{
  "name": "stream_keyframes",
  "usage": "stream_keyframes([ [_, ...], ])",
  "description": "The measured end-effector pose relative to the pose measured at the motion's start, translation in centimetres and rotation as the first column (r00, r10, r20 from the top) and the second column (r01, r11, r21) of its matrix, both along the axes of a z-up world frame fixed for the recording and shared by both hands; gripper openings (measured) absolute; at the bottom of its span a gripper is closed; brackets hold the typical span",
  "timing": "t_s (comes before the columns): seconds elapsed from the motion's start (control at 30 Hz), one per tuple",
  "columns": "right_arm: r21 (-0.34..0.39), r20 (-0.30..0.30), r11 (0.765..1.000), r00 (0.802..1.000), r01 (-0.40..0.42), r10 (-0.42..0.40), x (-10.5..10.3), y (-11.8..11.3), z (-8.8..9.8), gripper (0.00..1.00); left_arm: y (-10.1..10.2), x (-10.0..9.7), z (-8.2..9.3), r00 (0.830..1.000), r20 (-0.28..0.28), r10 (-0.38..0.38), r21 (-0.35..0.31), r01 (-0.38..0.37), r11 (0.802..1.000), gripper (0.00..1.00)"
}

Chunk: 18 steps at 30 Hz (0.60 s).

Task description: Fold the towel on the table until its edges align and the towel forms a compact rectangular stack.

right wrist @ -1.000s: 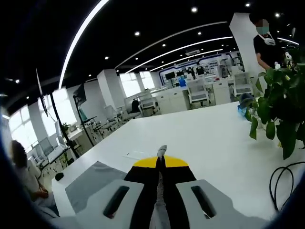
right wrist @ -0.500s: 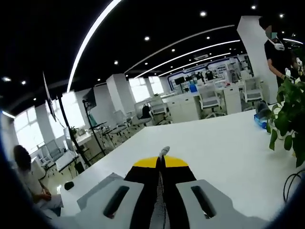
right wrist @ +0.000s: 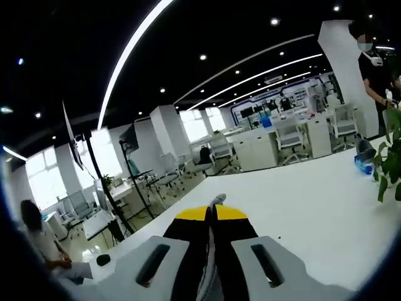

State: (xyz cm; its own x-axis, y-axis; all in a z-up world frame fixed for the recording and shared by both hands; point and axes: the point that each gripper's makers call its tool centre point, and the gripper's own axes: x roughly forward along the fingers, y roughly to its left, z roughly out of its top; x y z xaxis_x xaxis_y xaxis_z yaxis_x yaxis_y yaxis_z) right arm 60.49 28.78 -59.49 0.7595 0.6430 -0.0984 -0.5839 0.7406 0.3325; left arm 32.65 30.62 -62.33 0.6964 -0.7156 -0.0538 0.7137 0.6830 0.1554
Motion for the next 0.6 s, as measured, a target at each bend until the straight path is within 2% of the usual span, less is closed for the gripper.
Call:
stream_keyframes([
  [0.17,0.014,0.004,1.0,1.0,-0.02,0.02,-0.2,2.7,0.4,0.0,3.1,-0.3,0.5,0.998,0.008,0.061,-0.028,-0.061,0.998,0.03],
  [0.37,0.026,0.016,0.999,0.999,-0.035,0.035,-0.6,5.3,0.7,0.0,6.0,-0.7,0.3,0.994,0.001,0.107,-0.04,-0.107,0.993,0.03],
  [0.47,0.011,0.019,0.999,0.999,-0.04,0.04,-0.9,6.6,0.5,0.0,7.5,-0.8,0.2,0.992,-0.019,0.127,-0.074,-0.129,0.989,0.03],
  [0.6,-0.005,0.012,0.999,0.999,-0.044,0.044,-1.0,7.9,-0.2,0.0,9.3,-0.9,-0.5,0.989,-0.034,0.143,-0.083,-0.145,0.986,0.03],
])
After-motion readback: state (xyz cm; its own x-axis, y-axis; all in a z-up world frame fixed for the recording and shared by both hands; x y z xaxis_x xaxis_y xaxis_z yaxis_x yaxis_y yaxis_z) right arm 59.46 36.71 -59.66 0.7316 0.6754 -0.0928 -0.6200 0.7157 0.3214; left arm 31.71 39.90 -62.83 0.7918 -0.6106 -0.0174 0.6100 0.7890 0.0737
